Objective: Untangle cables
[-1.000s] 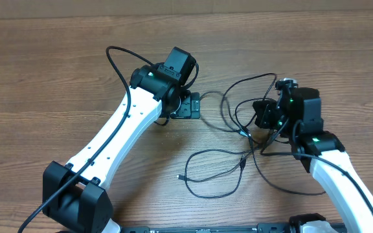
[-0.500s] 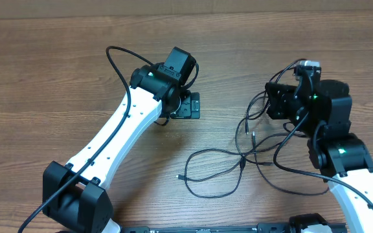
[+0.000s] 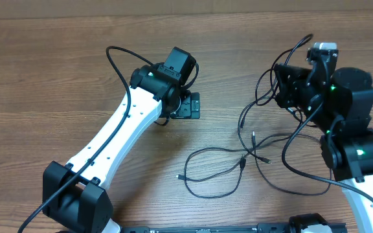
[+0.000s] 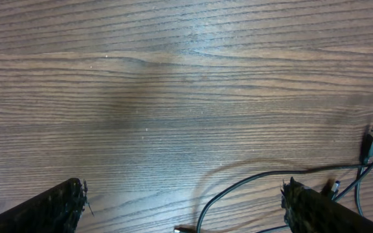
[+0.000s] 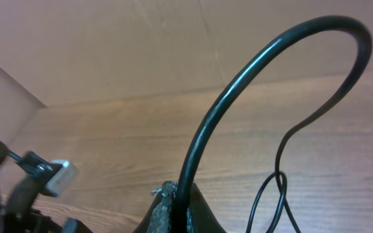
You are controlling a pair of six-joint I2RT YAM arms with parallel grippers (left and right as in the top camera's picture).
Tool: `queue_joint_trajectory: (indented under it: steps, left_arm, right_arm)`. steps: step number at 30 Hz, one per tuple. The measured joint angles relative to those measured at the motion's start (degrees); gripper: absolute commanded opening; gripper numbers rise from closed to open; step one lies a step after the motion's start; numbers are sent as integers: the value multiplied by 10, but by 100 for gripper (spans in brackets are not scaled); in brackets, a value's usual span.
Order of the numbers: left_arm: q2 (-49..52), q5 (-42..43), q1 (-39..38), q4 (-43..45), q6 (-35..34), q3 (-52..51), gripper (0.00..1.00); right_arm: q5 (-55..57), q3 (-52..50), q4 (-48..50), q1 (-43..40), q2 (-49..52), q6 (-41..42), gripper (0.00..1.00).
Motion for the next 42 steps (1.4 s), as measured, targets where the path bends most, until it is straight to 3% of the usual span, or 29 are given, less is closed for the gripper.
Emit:
queue_joint_trajectory:
  steps: [22, 42]
  left_arm:
    - [0, 0, 0, 0, 0, 0, 100]
    - [0, 0, 0, 19, 0, 0, 100]
  right_arm:
    - [-10, 40, -9, 0, -17, -4, 4]
    - [-152, 43, -71, 0, -70, -4, 4]
